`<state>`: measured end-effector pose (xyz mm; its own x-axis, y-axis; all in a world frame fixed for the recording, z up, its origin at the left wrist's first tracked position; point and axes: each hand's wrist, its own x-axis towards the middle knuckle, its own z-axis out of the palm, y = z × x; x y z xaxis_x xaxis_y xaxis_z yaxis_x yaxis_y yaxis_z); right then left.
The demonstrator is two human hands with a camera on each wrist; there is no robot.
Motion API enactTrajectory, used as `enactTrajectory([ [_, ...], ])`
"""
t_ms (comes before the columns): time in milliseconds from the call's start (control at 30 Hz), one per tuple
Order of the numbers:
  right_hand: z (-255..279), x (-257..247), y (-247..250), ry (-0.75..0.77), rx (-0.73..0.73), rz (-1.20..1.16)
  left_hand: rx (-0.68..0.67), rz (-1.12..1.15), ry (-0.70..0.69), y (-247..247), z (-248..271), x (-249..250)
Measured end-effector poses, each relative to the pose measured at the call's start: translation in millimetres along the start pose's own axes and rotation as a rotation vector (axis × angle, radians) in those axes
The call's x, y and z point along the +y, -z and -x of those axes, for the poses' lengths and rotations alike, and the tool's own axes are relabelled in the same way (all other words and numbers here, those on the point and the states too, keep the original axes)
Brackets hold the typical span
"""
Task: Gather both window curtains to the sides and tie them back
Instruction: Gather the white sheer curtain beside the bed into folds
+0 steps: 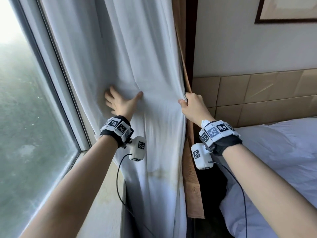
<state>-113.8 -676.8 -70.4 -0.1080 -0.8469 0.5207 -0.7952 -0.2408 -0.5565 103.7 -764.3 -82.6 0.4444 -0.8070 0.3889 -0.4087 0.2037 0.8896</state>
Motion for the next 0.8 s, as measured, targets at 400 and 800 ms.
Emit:
enactTrajectory([
  [400,-4,6,-1,-0.002,0.04,-0.044,-0.238,0.412,0.006,-17,-4,10],
  [800,-9,-1,-7,-0.084,0.033,0.001,-0.158,0.285,-0.198,26,7,-5],
])
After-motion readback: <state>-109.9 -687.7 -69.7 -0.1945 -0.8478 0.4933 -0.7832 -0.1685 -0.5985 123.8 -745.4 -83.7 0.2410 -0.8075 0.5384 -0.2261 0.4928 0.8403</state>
